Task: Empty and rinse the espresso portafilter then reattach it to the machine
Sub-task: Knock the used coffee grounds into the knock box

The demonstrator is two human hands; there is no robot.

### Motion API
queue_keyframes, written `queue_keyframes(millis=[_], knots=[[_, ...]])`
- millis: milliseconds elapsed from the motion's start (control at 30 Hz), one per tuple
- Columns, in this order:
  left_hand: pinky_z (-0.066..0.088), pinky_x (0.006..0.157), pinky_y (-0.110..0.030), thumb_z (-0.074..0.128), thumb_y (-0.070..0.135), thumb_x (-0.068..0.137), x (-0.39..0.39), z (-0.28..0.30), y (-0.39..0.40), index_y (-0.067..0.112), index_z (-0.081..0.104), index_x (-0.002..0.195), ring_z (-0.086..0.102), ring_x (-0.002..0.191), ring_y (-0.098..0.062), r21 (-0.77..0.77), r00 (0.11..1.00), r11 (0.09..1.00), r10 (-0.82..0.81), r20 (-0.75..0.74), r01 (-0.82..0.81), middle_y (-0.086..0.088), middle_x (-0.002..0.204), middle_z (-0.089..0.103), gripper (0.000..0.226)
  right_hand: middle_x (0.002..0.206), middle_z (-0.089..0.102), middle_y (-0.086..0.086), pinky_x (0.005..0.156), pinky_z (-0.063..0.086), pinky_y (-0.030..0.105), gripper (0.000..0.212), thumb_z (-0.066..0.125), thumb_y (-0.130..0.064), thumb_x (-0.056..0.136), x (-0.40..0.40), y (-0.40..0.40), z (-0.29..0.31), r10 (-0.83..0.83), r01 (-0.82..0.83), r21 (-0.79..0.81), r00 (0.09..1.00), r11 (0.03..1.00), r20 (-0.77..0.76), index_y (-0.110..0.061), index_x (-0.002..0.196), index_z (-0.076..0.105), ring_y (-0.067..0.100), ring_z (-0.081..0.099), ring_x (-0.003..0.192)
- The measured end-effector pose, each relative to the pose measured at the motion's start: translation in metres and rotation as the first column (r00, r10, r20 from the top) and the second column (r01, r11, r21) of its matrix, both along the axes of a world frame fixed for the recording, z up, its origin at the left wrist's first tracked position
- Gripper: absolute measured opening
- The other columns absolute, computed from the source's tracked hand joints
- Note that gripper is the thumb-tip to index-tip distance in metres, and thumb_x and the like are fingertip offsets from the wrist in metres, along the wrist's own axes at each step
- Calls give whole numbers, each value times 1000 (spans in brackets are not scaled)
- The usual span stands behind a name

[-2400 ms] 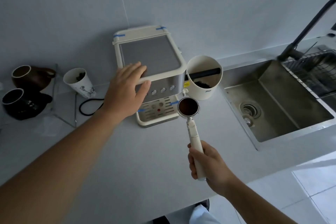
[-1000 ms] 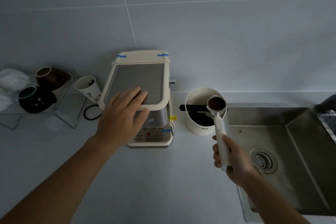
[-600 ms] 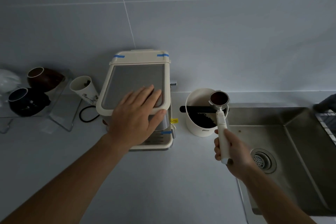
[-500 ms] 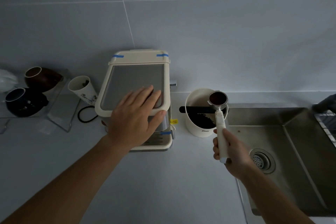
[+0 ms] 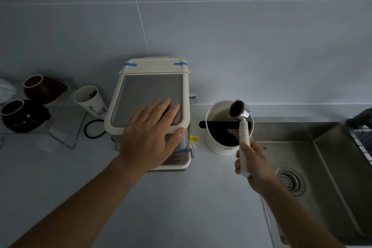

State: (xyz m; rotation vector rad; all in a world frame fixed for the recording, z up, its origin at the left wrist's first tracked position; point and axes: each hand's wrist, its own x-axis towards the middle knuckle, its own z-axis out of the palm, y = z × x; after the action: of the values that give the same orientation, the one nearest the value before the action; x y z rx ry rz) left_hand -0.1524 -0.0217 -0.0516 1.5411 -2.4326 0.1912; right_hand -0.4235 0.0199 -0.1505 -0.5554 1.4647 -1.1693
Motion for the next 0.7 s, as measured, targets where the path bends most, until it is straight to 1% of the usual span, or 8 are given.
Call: queue_keyframes(millis=[167,267,300,367,400,467,633,700], knots=[[42,107,-48,33,54,97,0,-2,0,16,51,139,51,131,-28,-13,1000,1000,-2,-4,2,-10,143,54,60,80,57,16,45,47,33,16,56,-16,98,4,0,0,-1,-6,-38,983,999,-186,-12,113,54,23,53,52],[41,107,-48,32,54,97,0,-2,0,16,51,139,50,131,-28,-16,1000,1000,0,-7,0,-10,143,54,60,87,60,15,49,51,36,20,56,-17,95,8,-1,-6,12,-29,-42,927,999,-374,-18,114,50,24,58,58],[42,107,-48,32,54,97,0,-2,0,16,51,139,51,131,-28,-17,1000,1000,-1,-10,1,-10,143,54,60,87,61,13,51,53,39,21,57,-20,93,9,-1,-11,18,-42,-39,876,998,-482,-21,112,48,25,60,61],[42,107,-49,32,54,97,0,-2,0,15,52,138,51,130,-29,-23,1000,1000,-2,-17,1,-10,142,55,60,87,61,8,56,52,43,24,60,-23,90,13,-2,-20,65,-102,-8,690,995,-720,-24,106,42,27,61,68],[42,106,-49,33,53,97,0,-2,0,15,52,138,51,130,-29,-26,1000,1000,-2,-20,1,-10,142,55,59,89,60,8,57,50,41,26,60,-20,90,15,-2,-24,92,-135,12,608,991,-789,-23,105,39,27,59,70],[42,107,-48,34,53,97,0,-2,0,15,53,138,51,130,-28,-31,1000,1000,2,-22,-2,-10,142,55,59,92,57,10,59,48,40,27,59,-14,90,18,-3,-30,106,-171,10,559,985,-823,-19,105,38,27,57,72],[41,108,-46,34,53,96,0,-2,0,16,52,138,51,130,-27,-39,1000,999,5,-16,-6,-9,142,55,59,87,56,12,55,37,34,26,58,-9,90,19,-6,-30,96,-188,-12,554,982,-827,-18,103,37,25,53,68],[42,107,-47,35,53,96,-1,-3,0,16,53,138,52,130,-28,-50,1000,999,4,-18,-4,-10,141,56,58,85,57,10,55,38,35,26,58,-13,91,18,-8,-28,94,-185,-11,548,983,-831,-21,101,36,26,54,66]])
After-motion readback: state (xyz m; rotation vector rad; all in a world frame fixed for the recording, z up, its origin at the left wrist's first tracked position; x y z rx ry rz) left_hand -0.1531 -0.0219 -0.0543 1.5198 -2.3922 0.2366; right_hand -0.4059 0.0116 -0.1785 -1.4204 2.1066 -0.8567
